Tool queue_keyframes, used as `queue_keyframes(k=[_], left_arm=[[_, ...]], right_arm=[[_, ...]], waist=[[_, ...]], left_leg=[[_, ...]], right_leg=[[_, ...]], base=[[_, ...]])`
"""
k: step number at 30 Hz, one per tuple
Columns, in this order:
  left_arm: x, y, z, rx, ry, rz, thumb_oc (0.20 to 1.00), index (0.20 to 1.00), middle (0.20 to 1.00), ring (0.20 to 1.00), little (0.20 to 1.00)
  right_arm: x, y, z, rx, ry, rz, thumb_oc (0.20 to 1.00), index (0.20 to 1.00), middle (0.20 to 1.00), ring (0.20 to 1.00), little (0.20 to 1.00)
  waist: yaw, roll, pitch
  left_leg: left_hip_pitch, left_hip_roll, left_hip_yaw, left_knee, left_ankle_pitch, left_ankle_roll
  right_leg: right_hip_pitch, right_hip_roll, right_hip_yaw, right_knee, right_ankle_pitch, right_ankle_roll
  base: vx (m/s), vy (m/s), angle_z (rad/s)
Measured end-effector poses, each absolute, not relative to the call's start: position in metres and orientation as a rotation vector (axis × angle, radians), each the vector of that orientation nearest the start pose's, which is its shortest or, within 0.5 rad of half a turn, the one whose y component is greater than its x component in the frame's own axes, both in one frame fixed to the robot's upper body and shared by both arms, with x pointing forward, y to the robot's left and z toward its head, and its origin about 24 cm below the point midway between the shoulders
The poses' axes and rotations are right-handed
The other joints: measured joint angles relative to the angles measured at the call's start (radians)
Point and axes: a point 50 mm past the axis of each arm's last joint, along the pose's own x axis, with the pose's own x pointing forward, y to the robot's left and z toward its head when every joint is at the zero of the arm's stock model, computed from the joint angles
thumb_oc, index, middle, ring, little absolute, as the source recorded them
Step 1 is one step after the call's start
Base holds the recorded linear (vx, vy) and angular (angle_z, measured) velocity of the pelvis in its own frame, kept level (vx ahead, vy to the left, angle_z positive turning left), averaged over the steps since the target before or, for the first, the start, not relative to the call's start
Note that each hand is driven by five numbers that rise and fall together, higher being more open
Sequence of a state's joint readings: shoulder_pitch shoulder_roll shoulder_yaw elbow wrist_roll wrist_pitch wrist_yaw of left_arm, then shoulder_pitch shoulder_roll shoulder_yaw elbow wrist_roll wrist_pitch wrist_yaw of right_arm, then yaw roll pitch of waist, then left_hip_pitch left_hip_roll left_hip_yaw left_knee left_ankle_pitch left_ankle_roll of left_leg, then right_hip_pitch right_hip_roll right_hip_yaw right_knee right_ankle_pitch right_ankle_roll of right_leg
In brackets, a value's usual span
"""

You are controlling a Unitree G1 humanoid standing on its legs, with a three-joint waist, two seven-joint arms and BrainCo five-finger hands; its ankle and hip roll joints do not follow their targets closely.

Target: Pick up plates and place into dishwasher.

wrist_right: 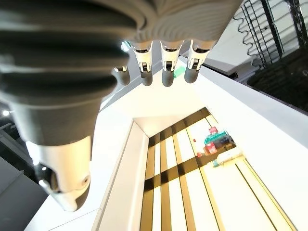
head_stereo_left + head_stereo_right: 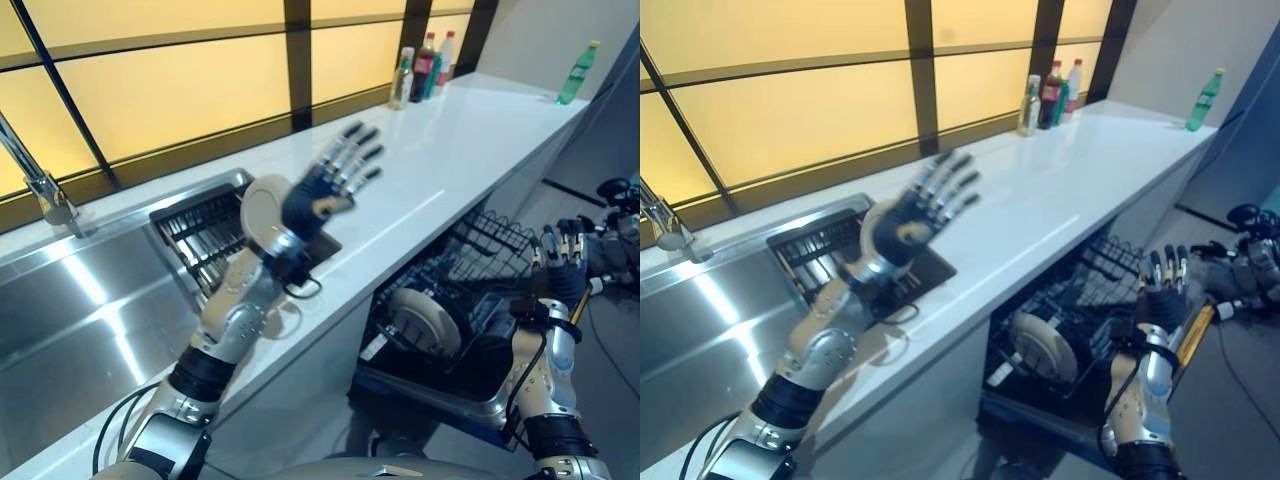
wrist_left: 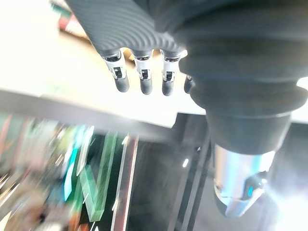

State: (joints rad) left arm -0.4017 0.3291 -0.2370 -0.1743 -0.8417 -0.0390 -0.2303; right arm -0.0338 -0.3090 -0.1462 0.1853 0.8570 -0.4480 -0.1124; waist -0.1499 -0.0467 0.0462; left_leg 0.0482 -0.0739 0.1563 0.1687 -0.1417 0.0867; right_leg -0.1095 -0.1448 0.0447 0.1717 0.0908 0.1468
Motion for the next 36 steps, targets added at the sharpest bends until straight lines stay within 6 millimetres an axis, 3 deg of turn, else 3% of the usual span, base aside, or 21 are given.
queue_keyframes(k=[4, 8, 12, 15, 16, 17, 20, 25, 28, 32, 36], left_arm=[[0.289, 0.133, 0.190, -0.211, -0.502, -0.586, 1.000, 1.000, 1.000, 1.000, 1.000], [0.298, 0.173, 0.191, 0.143, -0.506, -0.419, 1.000, 1.000, 1.000, 1.000, 1.000], [0.308, 0.218, 0.182, 0.487, -0.411, -0.295, 1.000, 1.000, 1.000, 1.000, 1.000], [0.311, 0.248, 0.175, 0.734, -0.322, -0.245, 1.000, 1.000, 1.000, 1.000, 1.000], [0.313, 0.254, 0.177, 0.817, -0.306, -0.244, 1.000, 1.000, 1.000, 1.000, 1.000], [0.315, 0.259, 0.180, 0.897, -0.288, -0.243, 1.000, 1.000, 1.000, 1.000, 1.000], [0.320, 0.275, 0.186, 1.177, -0.207, -0.258, 1.000, 1.000, 1.000, 1.000, 1.000], [0.331, 0.284, 0.229, 1.419, -0.217, -0.217, 1.000, 1.000, 1.000, 1.000, 1.000], [0.333, 0.280, 0.243, 1.581, -0.229, -0.231, 1.000, 1.000, 1.000, 1.000, 1.000], [0.334, 0.289, 0.234, 1.718, -0.164, -0.249, 1.000, 1.000, 1.000, 1.000, 1.000], [0.335, 0.296, 0.219, 1.834, -0.075, -0.301, 1.000, 1.000, 1.000, 1.000, 1.000]], right_arm=[[0.241, -0.269, 0.070, 0.560, -0.385, -0.376, 1.000, 1.000, 1.000, 1.000, 1.000], [0.232, -0.264, 0.084, 0.414, -0.407, -0.300, 1.000, 1.000, 1.000, 1.000, 1.000], [0.226, -0.275, 0.118, 0.231, -0.482, -0.195, 1.000, 1.000, 1.000, 1.000, 1.000], [0.226, -0.279, 0.125, 0.183, -0.492, -0.161, 1.000, 1.000, 1.000, 1.000, 1.000], [0.225, -0.279, 0.124, 0.181, -0.485, -0.157, 1.000, 1.000, 1.000, 1.000, 1.000], [0.224, -0.279, 0.122, 0.177, -0.477, -0.153, 1.000, 1.000, 1.000, 1.000, 1.000], [0.225, -0.282, 0.118, 0.153, -0.423, -0.128, 1.000, 1.000, 1.000, 1.000, 1.000], [0.221, -0.289, 0.110, 0.138, -0.355, -0.119, 1.000, 1.000, 1.000, 1.000, 1.000], [0.217, -0.292, 0.107, 0.154, -0.343, -0.109, 1.000, 1.000, 1.000, 1.000, 1.000], [0.214, -0.293, 0.108, 0.205, -0.347, -0.054, 1.000, 1.000, 1.000, 1.000, 1.000], [0.210, -0.297, 0.107, 0.194, -0.318, -0.021, 1.000, 1.000, 1.000, 1.000, 1.000]], waist=[[0.001, 0.004, 0.001], [-0.004, 0.014, -0.001], [-0.013, 0.036, 0.002], [-0.047, 0.051, -0.002], [-0.052, 0.041, -0.010], [-0.052, 0.032, -0.017], [-0.056, 0.067, -0.016], [-0.081, 0.067, -0.013], [-0.090, 0.073, -0.012], [-0.135, 0.080, -0.003], [-0.141, 0.078, 0.023]], left_leg=[[0.012, -0.011, 0.003, -0.017, 0.010, -0.002], [0.013, -0.022, 0.007, -0.019, 0.005, 0.006], [0.008, -0.023, -0.013, -0.013, 0.006, 0.008], [0.011, -0.014, -0.051, -0.012, 0.009, 0.002], [0.010, -0.018, -0.055, -0.011, 0.009, -0.006], [0.010, -0.019, -0.060, -0.006, 0.006, -0.016], [0.011, 0.003, -0.060, -0.004, 0.007, -0.038], [0.044, 0.022, -0.057, -0.062, 0.021, -0.053], [0.064, 0.023, -0.050, -0.091, 0.026, -0.055], [0.066, 0.024, -0.046, -0.102, 0.027, -0.054], [0.080, 0.026, -0.022, -0.109, 0.027, -0.055]], right_leg=[[-0.002, 0.001, 0.006, -0.007, 0.000, 0.000], [-0.004, -0.001, 0.031, -0.008, 0.001, -0.001], [-0.030, 0.010, 0.053, 0.035, 0.000, 0.000], [-0.037, 0.019, 0.077, 0.068, -0.026, -0.014], [-0.021, 0.016, 0.088, 0.047, -0.046, -0.017], [0.000, 0.016, 0.092, 0.018, -0.073, -0.026], [0.003, 0.040, 0.083, 0.002, -0.064, -0.040], [0.031, 0.059, 0.084, -0.035, -0.057, -0.051], [0.037, 0.064, 0.089, -0.041, -0.060, -0.053], [0.034, 0.067, 0.098, -0.042, -0.061, -0.052], [0.034, 0.073, 0.111, -0.041, -0.062, -0.052]], base=[[-0.03, 0.057, -0.16], [-0.05, 0.072, -0.19], [-0.02, 0.068, -0.10], [0.10, -0.025, 0.24], [0.09, -0.059, 0.17], [0.09, -0.072, 0.14], [0.09, -0.095, 0.00], [0.11, -0.075, -0.07], [0.09, -0.043, -0.08], [0.09, -0.021, -0.04], [0.07, -0.010, -0.15]])
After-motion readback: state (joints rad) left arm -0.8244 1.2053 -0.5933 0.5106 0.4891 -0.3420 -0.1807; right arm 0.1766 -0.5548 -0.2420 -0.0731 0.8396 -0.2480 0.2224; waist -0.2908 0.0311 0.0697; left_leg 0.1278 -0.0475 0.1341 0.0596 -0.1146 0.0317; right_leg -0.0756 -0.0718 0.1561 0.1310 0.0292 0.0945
